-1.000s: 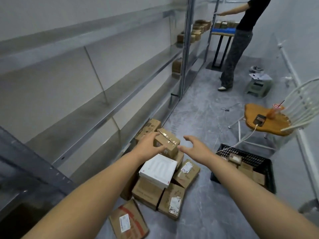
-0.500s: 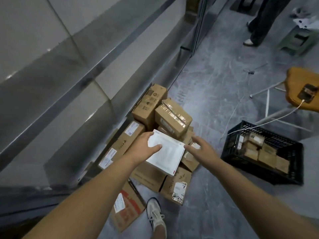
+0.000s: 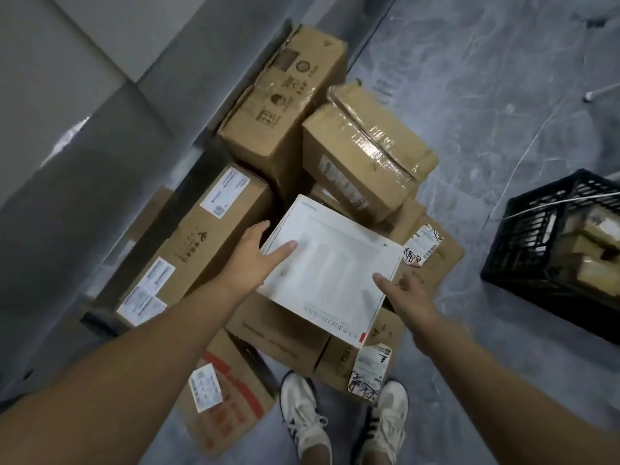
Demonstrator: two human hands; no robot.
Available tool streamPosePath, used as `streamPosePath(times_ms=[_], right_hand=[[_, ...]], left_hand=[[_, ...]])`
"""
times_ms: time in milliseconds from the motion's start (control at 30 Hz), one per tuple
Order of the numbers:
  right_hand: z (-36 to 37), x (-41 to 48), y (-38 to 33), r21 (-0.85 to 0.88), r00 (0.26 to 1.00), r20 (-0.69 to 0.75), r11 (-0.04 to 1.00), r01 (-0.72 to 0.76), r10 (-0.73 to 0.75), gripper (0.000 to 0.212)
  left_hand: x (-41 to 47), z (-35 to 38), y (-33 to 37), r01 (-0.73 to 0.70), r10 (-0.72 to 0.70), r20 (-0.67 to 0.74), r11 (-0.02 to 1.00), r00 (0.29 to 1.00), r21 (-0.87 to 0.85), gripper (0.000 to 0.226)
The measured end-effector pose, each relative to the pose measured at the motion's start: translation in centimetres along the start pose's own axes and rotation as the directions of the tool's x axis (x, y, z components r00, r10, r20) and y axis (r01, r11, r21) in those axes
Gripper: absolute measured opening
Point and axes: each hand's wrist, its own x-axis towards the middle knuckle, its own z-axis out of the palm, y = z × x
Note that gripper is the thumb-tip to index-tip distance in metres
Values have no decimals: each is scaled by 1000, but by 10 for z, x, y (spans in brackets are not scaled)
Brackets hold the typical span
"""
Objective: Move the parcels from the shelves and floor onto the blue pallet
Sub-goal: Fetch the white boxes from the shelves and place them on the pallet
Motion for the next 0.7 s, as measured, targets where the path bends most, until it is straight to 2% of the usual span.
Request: streamPosePath(times_ms=[67, 133, 233, 400, 567, 700], right_hand=[[13, 21, 17, 50, 999, -4, 997, -52, 53, 76], [25, 36, 31, 93, 998, -6, 994, -55, 55, 69], [37, 47, 45, 178, 999, -34, 983, -35, 42, 62], [47, 46, 44, 354, 994, -2, 930, -101, 109, 57], [41, 29, 22, 292, 996, -89, 955, 46, -21, 49], [30, 1, -15, 223, 992, -51, 967, 120, -112, 54]], left_hand=[[24, 11, -15, 36, -36, -21, 999, 999, 0, 84], [43, 18, -26, 54, -54, 6, 998, 999, 8, 83], [56, 30, -36, 76, -72, 52, 995, 996, -65, 68], [53, 48, -51, 70, -71, 4, 984, 997, -161, 61], [24, 44, -40, 123, -144, -36, 932, 989, -341, 61], [-15, 18, -19, 134, -190, -81, 883, 978, -449, 63]])
